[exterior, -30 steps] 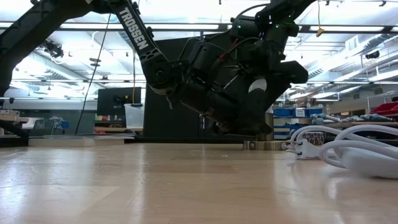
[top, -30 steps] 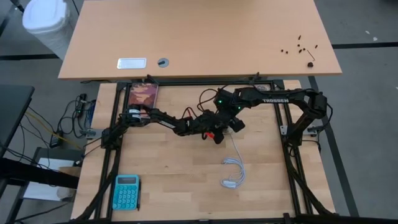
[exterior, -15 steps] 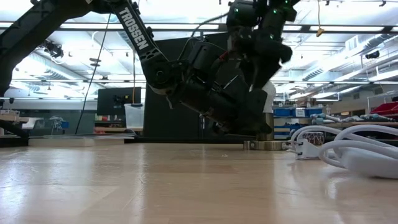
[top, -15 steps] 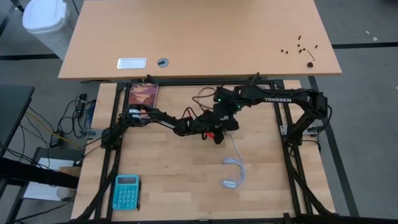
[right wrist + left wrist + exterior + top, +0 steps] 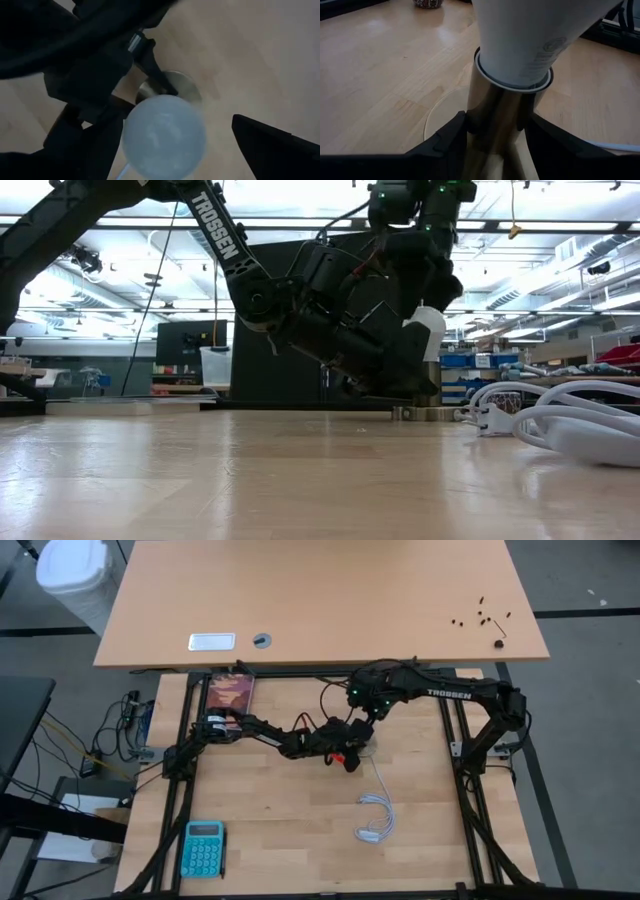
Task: Screw lightbulb
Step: Remove the white lightbulb from the lamp
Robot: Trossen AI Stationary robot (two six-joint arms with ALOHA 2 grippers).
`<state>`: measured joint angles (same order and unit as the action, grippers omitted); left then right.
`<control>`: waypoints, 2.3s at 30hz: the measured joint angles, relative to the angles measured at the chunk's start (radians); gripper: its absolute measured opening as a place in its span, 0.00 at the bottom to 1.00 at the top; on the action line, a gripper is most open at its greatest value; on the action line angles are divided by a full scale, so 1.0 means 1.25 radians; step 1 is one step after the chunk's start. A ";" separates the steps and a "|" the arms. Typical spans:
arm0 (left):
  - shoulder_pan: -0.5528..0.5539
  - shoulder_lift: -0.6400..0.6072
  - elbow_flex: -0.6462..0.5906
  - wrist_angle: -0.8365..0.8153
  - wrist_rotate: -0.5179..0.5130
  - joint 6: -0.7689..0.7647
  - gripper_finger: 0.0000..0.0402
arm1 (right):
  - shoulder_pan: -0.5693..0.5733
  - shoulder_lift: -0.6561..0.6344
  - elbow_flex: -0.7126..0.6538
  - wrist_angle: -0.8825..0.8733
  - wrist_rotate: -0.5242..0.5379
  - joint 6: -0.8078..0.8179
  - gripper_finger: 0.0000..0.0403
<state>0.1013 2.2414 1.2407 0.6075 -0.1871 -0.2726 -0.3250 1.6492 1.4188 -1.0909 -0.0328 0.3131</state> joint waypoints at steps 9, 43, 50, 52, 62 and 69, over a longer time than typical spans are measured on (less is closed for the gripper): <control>0.000 0.000 0.000 -0.001 0.001 -0.002 0.46 | 0.000 0.000 -0.087 0.053 -0.048 0.100 0.95; -0.004 0.027 0.001 0.120 0.016 -0.003 0.72 | -0.019 0.000 -0.182 0.160 -0.117 0.091 0.80; -0.005 0.075 0.007 0.200 -0.027 -0.035 0.67 | -0.026 0.000 -0.182 0.162 -0.125 0.088 0.79; -0.006 0.089 0.007 0.237 -0.032 -0.013 0.63 | -0.026 0.000 -0.182 0.162 -0.125 0.088 0.79; -0.011 0.114 0.008 0.295 -0.084 0.090 0.47 | -0.026 0.000 -0.182 0.186 -0.131 0.088 0.78; -0.015 0.114 0.008 0.292 -0.115 0.093 0.46 | -0.026 0.000 -0.182 0.177 -0.120 0.083 0.77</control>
<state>0.0826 2.3837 1.2512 0.9725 -0.3309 -0.1569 -0.3580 1.6497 1.1908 -0.8691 -0.1824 0.4166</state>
